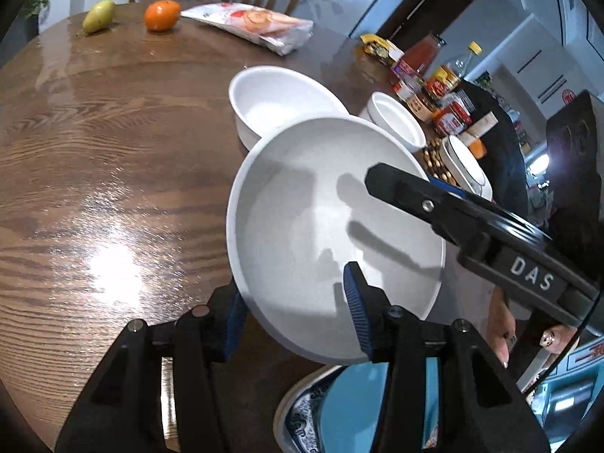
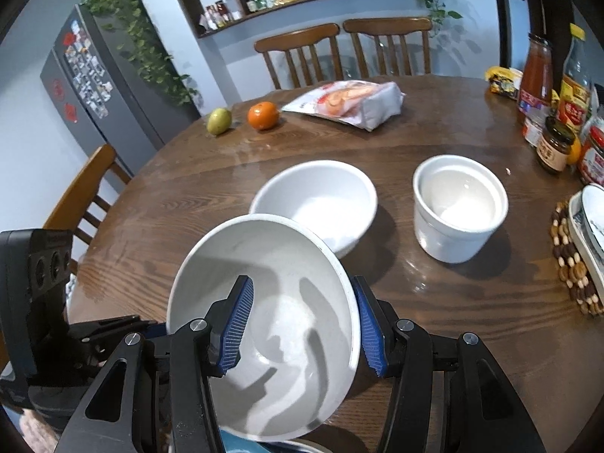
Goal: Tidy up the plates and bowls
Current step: 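Lift the large white bowl and carry it toward the plate stack, then lower the large white bowl onto the teal dish and open the right tool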
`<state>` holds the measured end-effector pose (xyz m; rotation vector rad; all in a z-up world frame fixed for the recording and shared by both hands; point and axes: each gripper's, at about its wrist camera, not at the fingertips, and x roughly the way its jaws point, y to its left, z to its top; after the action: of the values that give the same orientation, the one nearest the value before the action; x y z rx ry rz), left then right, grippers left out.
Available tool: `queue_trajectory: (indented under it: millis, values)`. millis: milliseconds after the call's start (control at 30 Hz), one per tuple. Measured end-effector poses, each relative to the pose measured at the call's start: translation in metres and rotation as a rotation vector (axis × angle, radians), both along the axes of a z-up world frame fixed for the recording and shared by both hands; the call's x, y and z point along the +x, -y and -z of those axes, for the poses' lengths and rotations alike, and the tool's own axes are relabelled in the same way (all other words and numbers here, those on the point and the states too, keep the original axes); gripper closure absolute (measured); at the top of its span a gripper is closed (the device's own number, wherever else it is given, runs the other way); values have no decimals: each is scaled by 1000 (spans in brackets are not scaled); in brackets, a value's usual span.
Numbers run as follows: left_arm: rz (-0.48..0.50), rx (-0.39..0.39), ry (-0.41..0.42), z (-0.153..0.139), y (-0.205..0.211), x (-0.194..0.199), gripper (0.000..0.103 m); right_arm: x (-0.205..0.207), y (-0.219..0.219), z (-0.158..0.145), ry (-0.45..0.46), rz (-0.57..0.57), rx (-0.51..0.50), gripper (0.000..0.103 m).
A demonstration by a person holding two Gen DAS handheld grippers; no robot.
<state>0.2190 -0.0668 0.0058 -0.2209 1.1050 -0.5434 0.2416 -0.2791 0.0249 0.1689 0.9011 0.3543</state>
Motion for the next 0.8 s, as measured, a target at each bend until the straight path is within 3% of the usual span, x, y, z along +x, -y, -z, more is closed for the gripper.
queue_trajectory:
  millis: [400, 800]
  values:
    - [33, -11, -32, 10, 8, 3, 55, 8, 9, 15, -65, 42, -25, 46]
    - [35, -25, -13, 9, 7, 3, 52, 14, 11, 22, -96, 59, -41, 46]
